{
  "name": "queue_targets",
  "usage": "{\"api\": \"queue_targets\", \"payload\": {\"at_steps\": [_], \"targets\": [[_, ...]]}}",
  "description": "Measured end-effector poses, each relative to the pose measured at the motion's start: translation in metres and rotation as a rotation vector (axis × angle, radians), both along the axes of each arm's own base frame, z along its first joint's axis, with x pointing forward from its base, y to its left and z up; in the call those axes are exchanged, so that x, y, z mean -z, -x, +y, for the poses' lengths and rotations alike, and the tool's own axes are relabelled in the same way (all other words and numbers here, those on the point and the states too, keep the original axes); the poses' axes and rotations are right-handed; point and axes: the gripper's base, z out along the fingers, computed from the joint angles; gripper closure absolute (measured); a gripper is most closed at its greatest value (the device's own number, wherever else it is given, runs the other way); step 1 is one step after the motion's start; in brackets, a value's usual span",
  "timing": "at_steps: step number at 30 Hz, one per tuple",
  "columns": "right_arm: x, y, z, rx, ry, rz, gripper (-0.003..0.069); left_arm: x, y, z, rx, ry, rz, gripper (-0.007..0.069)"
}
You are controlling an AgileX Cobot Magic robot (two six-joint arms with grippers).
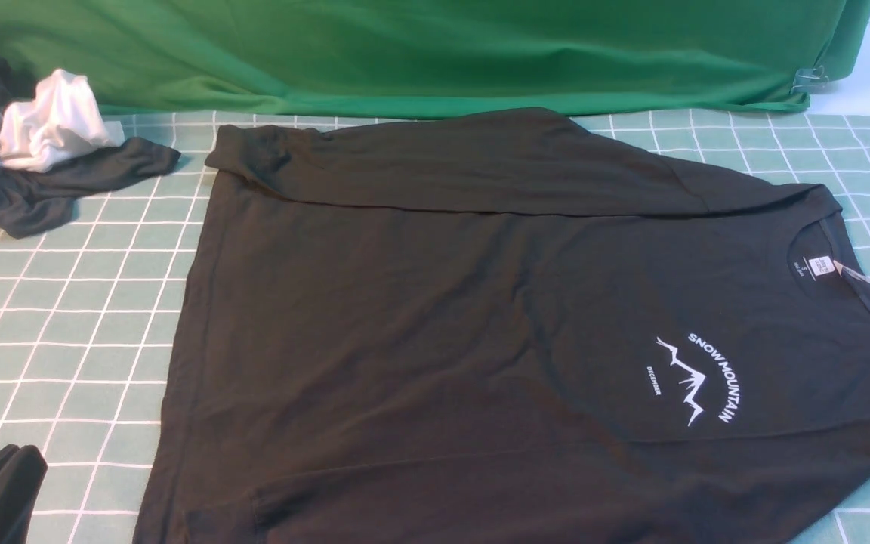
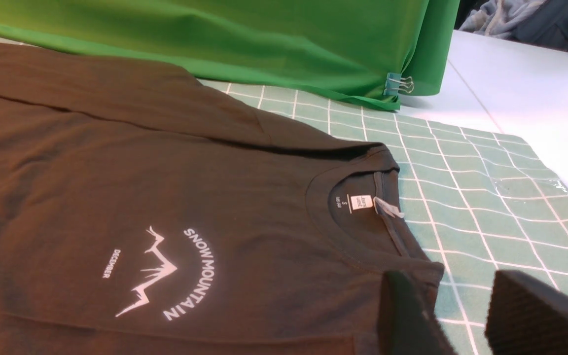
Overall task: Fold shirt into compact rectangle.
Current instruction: 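Grasp the left edge of the dark T-shirt lying flat on the table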
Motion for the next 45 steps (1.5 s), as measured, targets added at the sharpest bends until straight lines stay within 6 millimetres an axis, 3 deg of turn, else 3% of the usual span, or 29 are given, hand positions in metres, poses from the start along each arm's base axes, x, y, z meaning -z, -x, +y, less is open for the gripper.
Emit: {"api": "queue_targets", "payload": {"at_steps": [33,36,37,40,41,42,45], "targets": [[-0.002,0.000,0.000,0.000,0.002,-0.028,0.0417,-0.001,0.000,0.000,0.000,0.012,-0.015,0.0610],[-0.009,-0.001,0.000,0.005,-0.036,-0.102,0.0417,-0.006,-0.001,-0.002,-0.002,0.163,-0.058,0.0610],[-0.015,-0.001,0.000,0.013,-0.180,-0.162,0.0417,-0.012,-0.001,-0.003,-0.010,0.420,-0.097,0.0610],[-0.022,-0.001,-0.001,0.022,-0.452,-0.215,0.0417,-0.017,-0.001,-0.003,-0.026,0.868,-0.114,0.0610],[-0.022,-0.001,-0.001,0.023,-0.488,-0.216,0.0417,-0.017,-0.001,-0.003,-0.027,0.895,-0.114,0.0610],[-0.023,-0.001,-0.001,0.024,-0.592,-0.223,0.0417,-0.019,-0.001,-0.002,-0.033,1.040,-0.115,0.0610],[-0.024,-0.001,-0.001,0.027,-0.751,-0.219,0.0417,-0.020,-0.001,-0.001,-0.038,1.124,-0.119,0.0610]]}}
